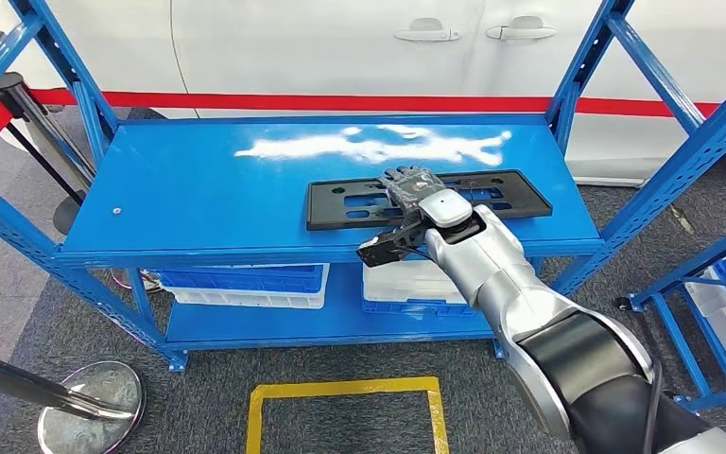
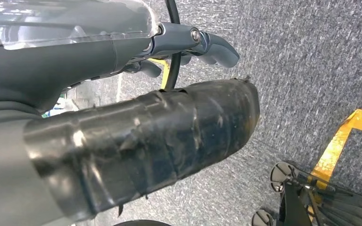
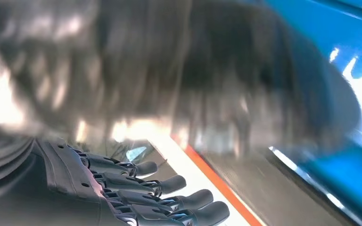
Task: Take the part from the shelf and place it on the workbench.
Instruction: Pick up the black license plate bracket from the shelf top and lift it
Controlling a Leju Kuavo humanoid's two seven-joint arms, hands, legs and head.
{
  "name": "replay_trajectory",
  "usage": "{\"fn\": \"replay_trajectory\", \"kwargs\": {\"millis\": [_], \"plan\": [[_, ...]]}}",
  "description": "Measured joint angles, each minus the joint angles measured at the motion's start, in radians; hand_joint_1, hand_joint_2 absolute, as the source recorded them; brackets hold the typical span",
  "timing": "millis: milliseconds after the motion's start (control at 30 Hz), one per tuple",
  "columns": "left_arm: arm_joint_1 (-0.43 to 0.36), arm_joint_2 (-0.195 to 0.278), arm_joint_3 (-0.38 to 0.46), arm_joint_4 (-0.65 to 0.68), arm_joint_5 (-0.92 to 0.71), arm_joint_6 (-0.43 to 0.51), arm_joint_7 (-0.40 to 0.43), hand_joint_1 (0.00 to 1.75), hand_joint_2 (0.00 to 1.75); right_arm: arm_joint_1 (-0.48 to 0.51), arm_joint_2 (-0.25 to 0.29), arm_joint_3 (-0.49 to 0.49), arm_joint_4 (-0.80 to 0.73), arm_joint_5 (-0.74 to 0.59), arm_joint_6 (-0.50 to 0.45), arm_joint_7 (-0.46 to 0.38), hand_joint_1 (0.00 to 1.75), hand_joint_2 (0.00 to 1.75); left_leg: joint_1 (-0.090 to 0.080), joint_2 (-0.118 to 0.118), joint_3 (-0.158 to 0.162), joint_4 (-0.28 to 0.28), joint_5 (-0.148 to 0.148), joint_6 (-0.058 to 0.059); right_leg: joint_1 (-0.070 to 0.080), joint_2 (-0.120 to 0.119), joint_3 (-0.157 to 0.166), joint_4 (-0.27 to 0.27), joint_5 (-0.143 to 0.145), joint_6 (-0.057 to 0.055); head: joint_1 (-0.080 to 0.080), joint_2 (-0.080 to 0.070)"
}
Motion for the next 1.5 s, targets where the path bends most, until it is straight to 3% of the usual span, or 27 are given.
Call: {"fn": "replay_trajectory", "kwargs": {"millis": [233,1100,1233,1500], "plan": [[0.000,0.000,0.002,0.000,-0.006,0.001,0.000,0.00,0.00,-0.008,-0.001,0.000,0.000,-0.007,0.013,-0.012,0.00,0.00,0.000,0.001,0.000,0.001,0.001,0.002,0.000,0.000,0.000,0.000,0.001,0.007,0.000,0.000],[0.000,0.008,0.041,0.000,-0.051,0.002,-0.005,0.00,0.00,0.032,-0.006,0.001,0.011,-0.050,0.017,-0.011,0.00,0.00,0.000,0.002,0.001,0.000,0.001,0.002,0.001,0.001,-0.001,0.001,0.001,0.007,0.000,0.000],[0.000,0.010,0.044,0.000,-0.054,0.002,-0.006,0.00,0.00,0.037,-0.006,0.001,0.011,-0.050,0.014,-0.011,0.00,1.75,0.000,0.002,0.001,0.000,0.001,0.002,0.001,0.001,-0.001,0.001,0.001,0.007,0.000,0.000],[0.000,0.012,0.045,0.000,-0.061,0.001,-0.016,0.00,0.00,0.042,-0.006,0.001,0.011,-0.050,0.003,-0.011,0.00,1.75,0.000,0.002,0.001,0.000,0.001,0.002,0.001,0.001,-0.001,0.001,0.001,0.007,0.000,0.000]]}}
